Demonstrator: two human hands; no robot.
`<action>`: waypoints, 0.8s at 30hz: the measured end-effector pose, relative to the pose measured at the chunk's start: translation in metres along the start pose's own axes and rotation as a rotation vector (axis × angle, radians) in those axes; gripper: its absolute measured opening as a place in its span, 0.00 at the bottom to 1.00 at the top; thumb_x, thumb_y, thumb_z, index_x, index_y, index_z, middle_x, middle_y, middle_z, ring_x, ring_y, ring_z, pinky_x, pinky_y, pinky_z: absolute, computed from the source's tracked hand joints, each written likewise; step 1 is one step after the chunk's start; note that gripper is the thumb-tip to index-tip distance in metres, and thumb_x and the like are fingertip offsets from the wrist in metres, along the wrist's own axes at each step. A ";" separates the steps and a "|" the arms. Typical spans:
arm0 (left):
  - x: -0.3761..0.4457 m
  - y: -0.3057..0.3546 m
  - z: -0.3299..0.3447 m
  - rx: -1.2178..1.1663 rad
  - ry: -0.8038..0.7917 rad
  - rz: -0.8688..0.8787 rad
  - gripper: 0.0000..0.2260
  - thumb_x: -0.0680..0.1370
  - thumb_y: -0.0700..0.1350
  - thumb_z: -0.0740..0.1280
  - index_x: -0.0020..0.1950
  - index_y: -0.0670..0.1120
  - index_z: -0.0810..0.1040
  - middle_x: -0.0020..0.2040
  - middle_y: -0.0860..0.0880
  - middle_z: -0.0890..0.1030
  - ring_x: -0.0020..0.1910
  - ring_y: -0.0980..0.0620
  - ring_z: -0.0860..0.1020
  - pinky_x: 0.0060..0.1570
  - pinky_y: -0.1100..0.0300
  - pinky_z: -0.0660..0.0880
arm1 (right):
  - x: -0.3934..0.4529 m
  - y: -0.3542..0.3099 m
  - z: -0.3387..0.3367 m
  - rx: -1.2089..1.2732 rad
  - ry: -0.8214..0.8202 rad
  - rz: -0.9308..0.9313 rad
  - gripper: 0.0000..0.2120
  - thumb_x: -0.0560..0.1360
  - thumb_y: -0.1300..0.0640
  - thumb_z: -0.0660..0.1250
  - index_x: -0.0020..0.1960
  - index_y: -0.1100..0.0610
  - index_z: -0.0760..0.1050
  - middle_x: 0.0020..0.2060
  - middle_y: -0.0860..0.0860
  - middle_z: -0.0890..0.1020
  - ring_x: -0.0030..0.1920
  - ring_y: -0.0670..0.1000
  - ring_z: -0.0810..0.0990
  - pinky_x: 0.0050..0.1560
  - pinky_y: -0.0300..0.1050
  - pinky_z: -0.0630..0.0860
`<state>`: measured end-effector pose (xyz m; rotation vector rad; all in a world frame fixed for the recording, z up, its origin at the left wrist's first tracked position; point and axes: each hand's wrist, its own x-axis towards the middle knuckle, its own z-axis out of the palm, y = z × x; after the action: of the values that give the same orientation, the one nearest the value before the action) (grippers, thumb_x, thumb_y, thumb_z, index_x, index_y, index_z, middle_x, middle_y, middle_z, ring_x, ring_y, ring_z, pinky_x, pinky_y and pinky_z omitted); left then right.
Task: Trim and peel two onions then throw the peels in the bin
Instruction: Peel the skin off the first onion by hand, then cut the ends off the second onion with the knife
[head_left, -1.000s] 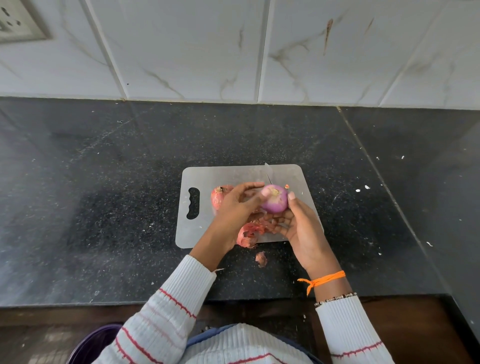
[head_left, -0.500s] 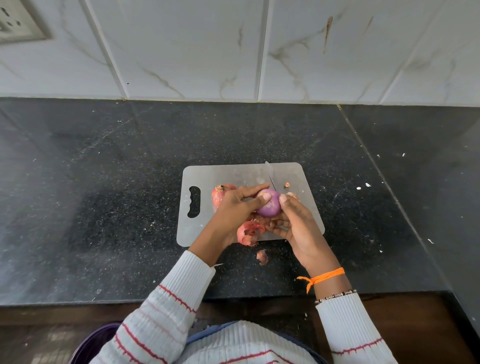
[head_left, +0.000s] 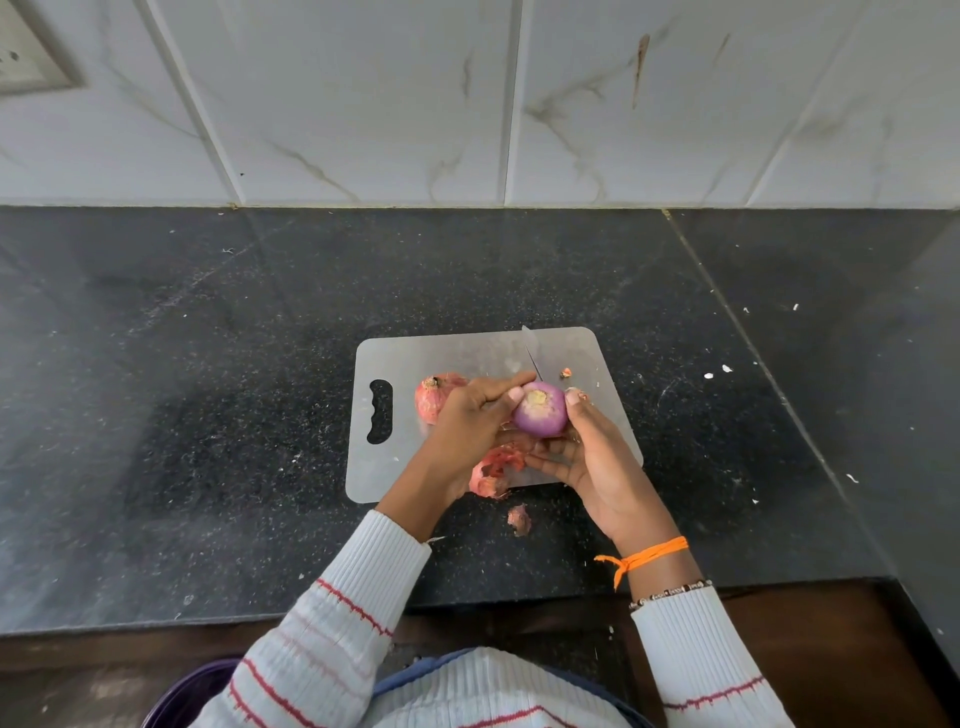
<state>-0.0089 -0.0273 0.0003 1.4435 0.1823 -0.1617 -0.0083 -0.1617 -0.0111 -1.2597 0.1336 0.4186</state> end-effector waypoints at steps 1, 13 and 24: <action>0.001 -0.001 0.000 0.012 -0.007 0.007 0.13 0.79 0.36 0.60 0.62 0.41 0.76 0.57 0.43 0.76 0.46 0.52 0.82 0.42 0.60 0.81 | 0.001 0.000 -0.001 0.016 -0.010 -0.001 0.14 0.80 0.50 0.55 0.54 0.55 0.75 0.46 0.58 0.80 0.41 0.52 0.81 0.43 0.45 0.82; 0.009 -0.006 0.003 0.301 0.044 0.151 0.12 0.76 0.36 0.65 0.58 0.46 0.78 0.53 0.52 0.79 0.42 0.64 0.76 0.43 0.73 0.73 | 0.048 -0.022 -0.026 -0.408 0.230 -0.281 0.16 0.74 0.61 0.67 0.61 0.59 0.74 0.56 0.56 0.79 0.56 0.53 0.79 0.57 0.50 0.78; 0.014 -0.008 0.005 0.389 0.017 0.094 0.12 0.77 0.35 0.63 0.54 0.48 0.80 0.55 0.54 0.80 0.53 0.58 0.78 0.55 0.64 0.75 | 0.119 -0.020 -0.032 -1.017 0.400 -0.529 0.21 0.72 0.67 0.68 0.65 0.64 0.72 0.62 0.57 0.75 0.63 0.55 0.72 0.62 0.39 0.66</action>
<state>0.0033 -0.0329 -0.0099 1.8373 0.0991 -0.1112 0.1124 -0.1686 -0.0420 -2.2917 -0.0995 -0.2931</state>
